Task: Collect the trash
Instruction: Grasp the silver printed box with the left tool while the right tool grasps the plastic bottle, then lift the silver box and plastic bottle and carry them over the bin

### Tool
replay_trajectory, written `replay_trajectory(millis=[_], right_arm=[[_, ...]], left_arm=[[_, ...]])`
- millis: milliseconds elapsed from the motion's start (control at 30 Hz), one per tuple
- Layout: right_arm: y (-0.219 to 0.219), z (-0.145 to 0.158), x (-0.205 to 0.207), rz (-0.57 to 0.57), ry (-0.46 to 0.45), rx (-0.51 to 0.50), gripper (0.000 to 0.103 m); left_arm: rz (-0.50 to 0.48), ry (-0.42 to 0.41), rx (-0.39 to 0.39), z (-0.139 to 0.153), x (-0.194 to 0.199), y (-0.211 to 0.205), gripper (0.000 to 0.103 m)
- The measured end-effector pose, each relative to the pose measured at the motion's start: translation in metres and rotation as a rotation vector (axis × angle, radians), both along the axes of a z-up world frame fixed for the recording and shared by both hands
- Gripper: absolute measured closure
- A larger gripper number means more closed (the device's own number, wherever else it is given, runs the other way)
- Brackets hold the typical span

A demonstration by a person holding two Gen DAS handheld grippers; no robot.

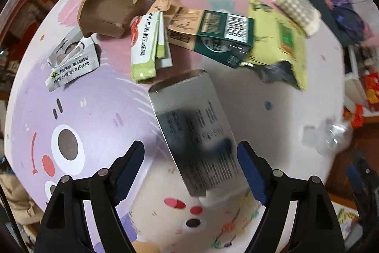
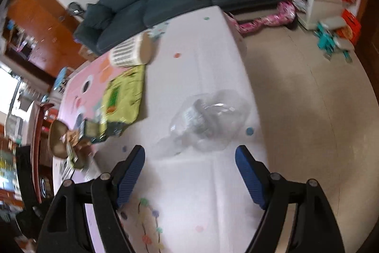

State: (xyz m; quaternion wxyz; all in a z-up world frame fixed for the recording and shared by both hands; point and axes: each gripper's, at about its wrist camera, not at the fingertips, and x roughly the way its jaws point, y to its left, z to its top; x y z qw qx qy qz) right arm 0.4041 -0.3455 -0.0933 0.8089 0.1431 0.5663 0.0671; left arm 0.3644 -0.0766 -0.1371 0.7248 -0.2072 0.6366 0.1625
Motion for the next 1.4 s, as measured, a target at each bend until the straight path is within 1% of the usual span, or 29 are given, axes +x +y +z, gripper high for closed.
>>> replay_trajectory(millis=[67,100,233,333,500,600,667,700,733,833,933,1033,1067,1167,1333,1400], right_arm=[[-0.005,-0.006,0.007,-0.031,0.026,0.027,0.024],[-0.008,-0.01,0.011,-0.051,0.042,0.041,0.024],[-0.013,-0.023,0.023,-0.105,0.098,0.066,0.023],[-0.01,-0.029,0.032,-0.116,0.121,0.061,0.023],[0.002,-0.038,0.051,-0.1,0.12,0.008,0.023],[0.006,-0.044,0.056,-0.091,0.122,-0.01,0.023],[0.009,-0.044,0.058,-0.073,0.105,-0.014,0.023],[0.01,-0.044,0.059,-0.056,0.104,-0.011,0.023],[0.012,-0.044,0.058,-0.041,0.105,-0.003,0.023],[0.018,-0.046,0.056,0.01,0.109,0.033,0.024],[0.026,-0.045,0.05,0.064,0.092,0.039,0.024],[0.034,-0.042,0.036,0.123,0.083,0.078,0.024],[0.037,-0.041,0.032,0.141,0.079,0.085,0.024],[0.048,-0.038,0.014,0.198,0.081,0.111,0.024],[0.063,-0.037,-0.015,0.26,0.108,0.141,0.024],[0.07,-0.036,-0.027,0.278,0.12,0.155,0.024]], left_arm=[[0.016,0.025,0.031,-0.006,0.005,-0.001,0.024],[0.03,0.021,0.034,-0.007,0.006,-0.001,0.022],[0.037,0.037,0.06,-0.011,0.019,-0.009,0.021],[0.045,0.053,0.062,-0.019,0.033,-0.017,0.021],[0.071,0.087,0.041,-0.036,0.03,-0.024,0.021],[0.048,0.077,0.057,-0.037,0.027,-0.03,0.021],[0.034,0.073,0.057,-0.037,0.025,-0.033,0.025],[0.03,0.069,0.061,-0.036,0.021,-0.033,0.031],[0.025,0.057,0.067,-0.034,0.019,-0.034,0.041],[0.018,0.055,0.081,-0.034,0.011,-0.031,0.043],[0.027,0.036,0.084,-0.034,-0.001,-0.028,0.043],[0.008,0.021,0.082,-0.034,-0.013,-0.03,0.043],[-0.008,0.044,0.099,-0.034,-0.018,-0.03,0.043],[-0.027,0.025,0.103,-0.034,-0.031,-0.032,0.043],[0.009,-0.008,0.055,-0.033,-0.055,-0.021,0.043],[0.023,-0.031,0.03,-0.025,-0.062,-0.011,0.043]])
